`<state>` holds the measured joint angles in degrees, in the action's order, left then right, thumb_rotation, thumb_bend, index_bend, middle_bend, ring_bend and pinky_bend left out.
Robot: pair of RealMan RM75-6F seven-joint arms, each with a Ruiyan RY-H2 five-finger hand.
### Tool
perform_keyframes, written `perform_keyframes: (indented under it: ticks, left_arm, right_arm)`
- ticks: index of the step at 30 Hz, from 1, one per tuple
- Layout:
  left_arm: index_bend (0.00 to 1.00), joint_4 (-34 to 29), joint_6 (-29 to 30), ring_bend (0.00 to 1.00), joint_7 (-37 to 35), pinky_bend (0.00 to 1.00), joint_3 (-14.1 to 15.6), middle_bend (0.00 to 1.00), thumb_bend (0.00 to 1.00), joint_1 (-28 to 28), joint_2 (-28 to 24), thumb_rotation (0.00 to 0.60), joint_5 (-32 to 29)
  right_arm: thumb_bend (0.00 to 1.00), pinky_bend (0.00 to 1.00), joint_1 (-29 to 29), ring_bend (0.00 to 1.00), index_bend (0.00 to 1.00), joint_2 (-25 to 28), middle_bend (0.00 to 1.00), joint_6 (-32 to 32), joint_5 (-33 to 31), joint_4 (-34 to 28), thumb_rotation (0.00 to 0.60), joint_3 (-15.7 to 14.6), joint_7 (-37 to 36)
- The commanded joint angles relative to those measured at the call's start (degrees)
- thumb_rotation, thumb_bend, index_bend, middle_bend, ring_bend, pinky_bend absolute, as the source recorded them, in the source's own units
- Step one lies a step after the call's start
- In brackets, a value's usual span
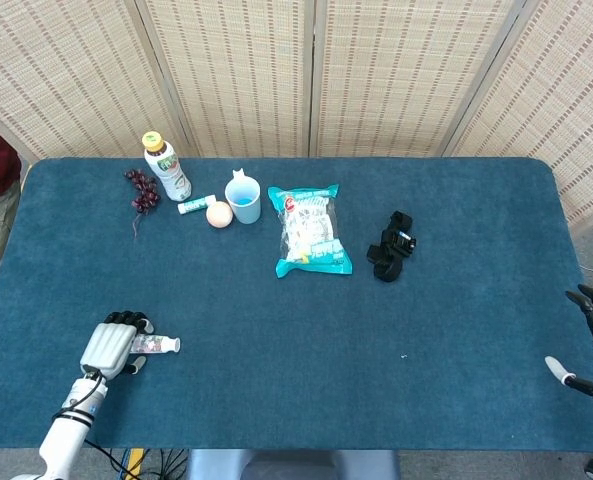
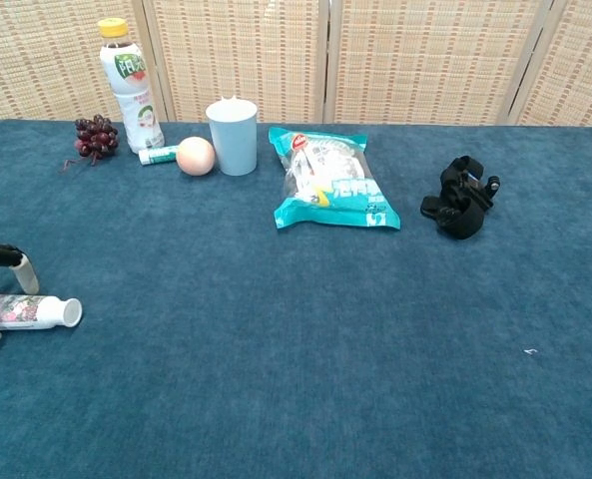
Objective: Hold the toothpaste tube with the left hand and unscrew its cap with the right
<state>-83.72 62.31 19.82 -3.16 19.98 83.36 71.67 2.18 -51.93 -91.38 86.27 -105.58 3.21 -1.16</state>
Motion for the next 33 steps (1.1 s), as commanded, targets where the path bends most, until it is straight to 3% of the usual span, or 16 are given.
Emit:
perform_keyframes:
  ticks: [1, 9, 15, 26, 33]
  left_arm:
    - [0.37, 0.36, -0.17, 0.17, -0.29, 0.15, 0.06, 0.25, 0.22, 0.14, 0.23, 0.600, -0.28]
    - [0.42, 0.97, -0.54, 0.18, -2.30, 0.15, 0.09, 0.29, 0.23, 0.54, 0.53, 0.600, -0.30]
    - [0.49, 1.89, -0.09, 0.20, -5.53, 0.15, -0.03, 0.35, 0.31, 0.87, 0.58, 0.600, 1.31]
    - [0.56, 2.99, 0.65, 0.41, -10.17, 0.25, -0.30, 0.60, 0.35, 1.96, -0.64, 0.600, 4.79]
    - [0.58, -2.76, -0.09, 0.47, -9.68, 0.29, -1.47, 0.64, 0.36, 5.01, -5.49, 0.600, 8.01]
  right_arm:
    - [0.09, 0.05, -0.01, 0.00, 0.17, 0.01, 0.13, 0.06, -0.01, 0.01, 0.600, 0.03, 0.00]
    - [0.09, 0.05, -0.10, 0.00, 0.17, -0.03, 0.13, 0.44, -0.21, -0.09, 0.600, 0.11, 0.26]
    - [0.09, 0.05, -0.13, 0.00, 0.17, -0.07, 0.13, 0.58, -0.21, -0.44, 0.600, 0.12, 0.74]
    - [0.09, 0.05, -0.84, 0.00, 0.17, 0.08, 0.13, 1.32, 0.86, -0.99, 0.600, 0.12, 1.99]
    - [0.14, 0.05, -5.59, 0.00, 0.17, 0.82, 0.13, 7.06, 7.28, -3.08, 0.600, -0.61, 3.22]
